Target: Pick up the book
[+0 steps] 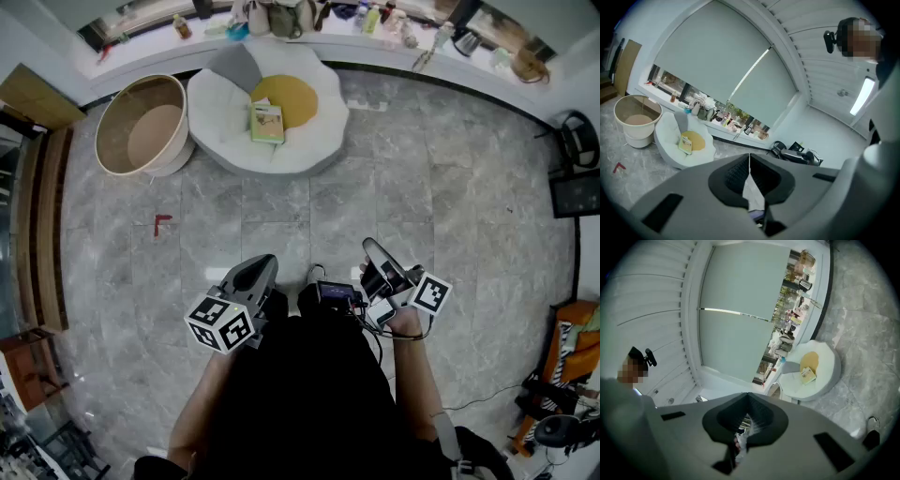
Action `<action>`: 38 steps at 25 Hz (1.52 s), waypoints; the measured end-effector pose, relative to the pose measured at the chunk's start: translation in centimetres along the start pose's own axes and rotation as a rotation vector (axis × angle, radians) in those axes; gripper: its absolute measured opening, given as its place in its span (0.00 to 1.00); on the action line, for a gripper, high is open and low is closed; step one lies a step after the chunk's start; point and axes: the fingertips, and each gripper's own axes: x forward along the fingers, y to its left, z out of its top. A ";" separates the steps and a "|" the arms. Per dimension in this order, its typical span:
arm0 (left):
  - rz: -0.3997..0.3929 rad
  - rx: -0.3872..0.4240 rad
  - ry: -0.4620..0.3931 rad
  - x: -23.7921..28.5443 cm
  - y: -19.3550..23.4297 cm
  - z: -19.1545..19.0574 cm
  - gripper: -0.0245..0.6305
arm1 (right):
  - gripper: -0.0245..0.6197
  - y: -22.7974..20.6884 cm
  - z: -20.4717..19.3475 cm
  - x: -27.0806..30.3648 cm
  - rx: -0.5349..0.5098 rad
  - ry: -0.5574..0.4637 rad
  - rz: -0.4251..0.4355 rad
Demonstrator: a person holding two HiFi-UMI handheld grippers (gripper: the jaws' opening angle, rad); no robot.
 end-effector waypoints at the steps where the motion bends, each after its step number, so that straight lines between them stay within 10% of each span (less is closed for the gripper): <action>1: -0.001 0.000 0.001 0.0 -0.1 0.0 0.07 | 0.06 0.0 -0.1 0.0 0.000 0.000 0.002; 38: 0.074 -0.066 0.032 1.6 1.0 -1.3 0.07 | 0.06 -2.4 -2.0 -0.9 0.128 0.070 -0.006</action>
